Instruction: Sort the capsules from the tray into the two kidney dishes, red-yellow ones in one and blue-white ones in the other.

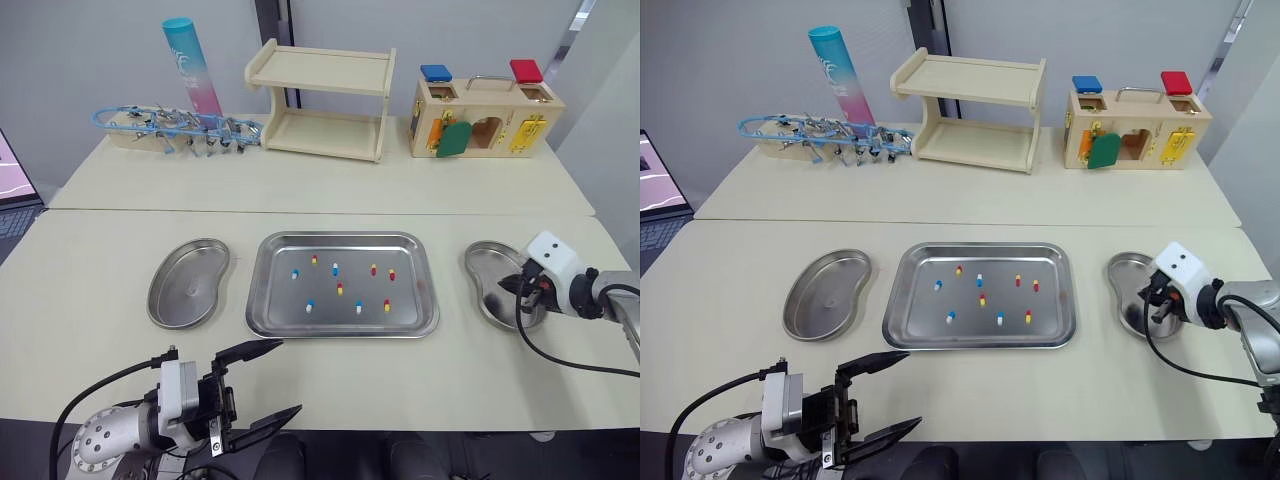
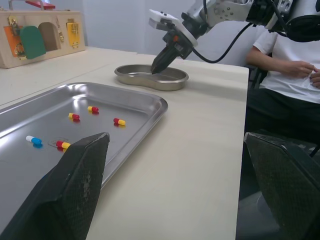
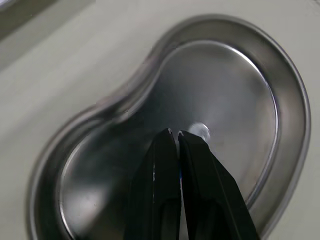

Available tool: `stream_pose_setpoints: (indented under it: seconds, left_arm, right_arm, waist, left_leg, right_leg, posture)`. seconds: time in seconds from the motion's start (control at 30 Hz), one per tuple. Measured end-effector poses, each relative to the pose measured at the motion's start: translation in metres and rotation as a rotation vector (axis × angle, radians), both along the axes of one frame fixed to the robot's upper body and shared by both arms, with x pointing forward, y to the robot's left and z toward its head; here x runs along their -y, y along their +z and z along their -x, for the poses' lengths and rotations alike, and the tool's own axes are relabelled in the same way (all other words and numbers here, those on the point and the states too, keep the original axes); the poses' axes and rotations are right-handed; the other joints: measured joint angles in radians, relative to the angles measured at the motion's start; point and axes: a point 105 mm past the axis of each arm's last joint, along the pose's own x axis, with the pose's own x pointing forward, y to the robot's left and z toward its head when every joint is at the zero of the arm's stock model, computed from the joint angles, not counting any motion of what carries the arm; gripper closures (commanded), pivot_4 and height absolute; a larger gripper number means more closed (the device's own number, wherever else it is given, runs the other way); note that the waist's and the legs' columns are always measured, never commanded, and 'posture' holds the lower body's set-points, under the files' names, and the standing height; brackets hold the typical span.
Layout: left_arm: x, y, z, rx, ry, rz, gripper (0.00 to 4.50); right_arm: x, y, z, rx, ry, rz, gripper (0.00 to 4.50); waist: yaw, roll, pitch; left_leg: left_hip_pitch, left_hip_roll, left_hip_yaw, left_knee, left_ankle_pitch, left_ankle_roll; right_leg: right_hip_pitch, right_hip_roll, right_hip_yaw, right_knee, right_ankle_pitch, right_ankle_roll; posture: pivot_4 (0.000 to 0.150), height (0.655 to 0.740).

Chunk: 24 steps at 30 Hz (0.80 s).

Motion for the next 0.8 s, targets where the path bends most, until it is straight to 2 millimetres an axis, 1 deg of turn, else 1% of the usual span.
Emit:
stream_pose_setpoints:
  seconds: [0.03,0.1,0.23,0.33,0.43,0.67,0.73,0.8]
  left_arm:
    - [0.000,0.000,-0.001,0.002,-0.002,0.000,0.00]
    - [0.000,0.000,-0.002,0.005,-0.005,0.001,0.00]
    - [-0.003,0.000,-0.005,0.003,0.006,0.004,0.00]
    - [-0.004,0.001,-0.005,0.005,0.009,0.010,0.00]
    - [-0.005,0.003,-0.007,0.006,0.012,0.009,0.00]
    - [-0.005,0.007,-0.013,-0.003,0.054,0.016,0.00]
    - [-0.002,0.011,-0.015,0.004,0.063,0.019,0.00]
    - [-0.001,0.013,-0.016,0.005,0.072,0.021,0.00]
  right_arm:
    - [0.000,0.000,0.000,0.000,-0.004,0.000,3.79]
    - [0.000,0.000,0.000,-0.001,-0.005,-0.007,3.24]
    - [0.004,0.000,0.000,0.000,-0.021,-0.013,2.00]
    - [0.009,0.004,0.000,0.012,-0.036,-0.010,1.12]
    - [0.011,0.012,-0.002,0.039,-0.043,-0.040,0.02]
    - [0.012,0.028,-0.004,0.116,-0.021,-0.099,0.02]
    - [0.012,0.033,-0.003,0.145,0.008,-0.096,0.02]
    - [0.013,0.033,0.000,0.159,0.032,-0.092,0.02]
  waist:
    - [0.000,0.000,0.000]
    - [0.000,0.000,0.000]
    - [0.002,0.000,0.000]
    - [0.002,0.000,0.000]
    - [0.001,0.000,0.000]
    - [0.002,0.000,0.000]
    - [0.002,0.000,0.000]
    - [0.002,0.000,0.000]
  left_leg:
    - [0.000,0.000,0.000,0.000,0.000,0.000]
    - [0.000,0.000,0.000,0.000,0.000,0.000]
    - [0.000,0.000,0.000,0.000,0.000,0.000]
    - [0.000,0.000,0.000,0.000,0.000,0.000]
    - [0.000,0.000,0.000,0.000,0.000,0.000]
    - [0.000,0.000,0.000,0.000,0.000,0.000]
    - [0.000,0.000,0.000,0.000,0.000,0.000]
    - [0.000,0.000,0.000,0.000,0.000,0.000]
  right_leg:
    - [0.000,0.000,0.000,0.000,0.000,0.000]
    - [0.000,0.000,0.000,0.000,0.000,0.000]
    - [0.000,0.000,0.000,0.000,0.000,0.000]
    - [0.000,0.000,0.000,0.000,0.000,0.000]
    - [0.000,0.000,0.000,0.000,0.000,0.000]
    - [0.000,0.000,0.000,0.000,0.000,0.000]
    - [0.001,0.000,0.000,0.000,0.000,0.000]
    - [0.001,0.000,0.000,0.000,0.000,0.000]
  posture:
    - [0.150,0.7400]
    - [0.150,0.7400]
    - [0.150,0.7400]
    - [0.150,0.7400]
    - [0.150,0.7400]
    - [0.150,0.7400]
    - [0.150,0.7400]
    - [0.150,0.7400]
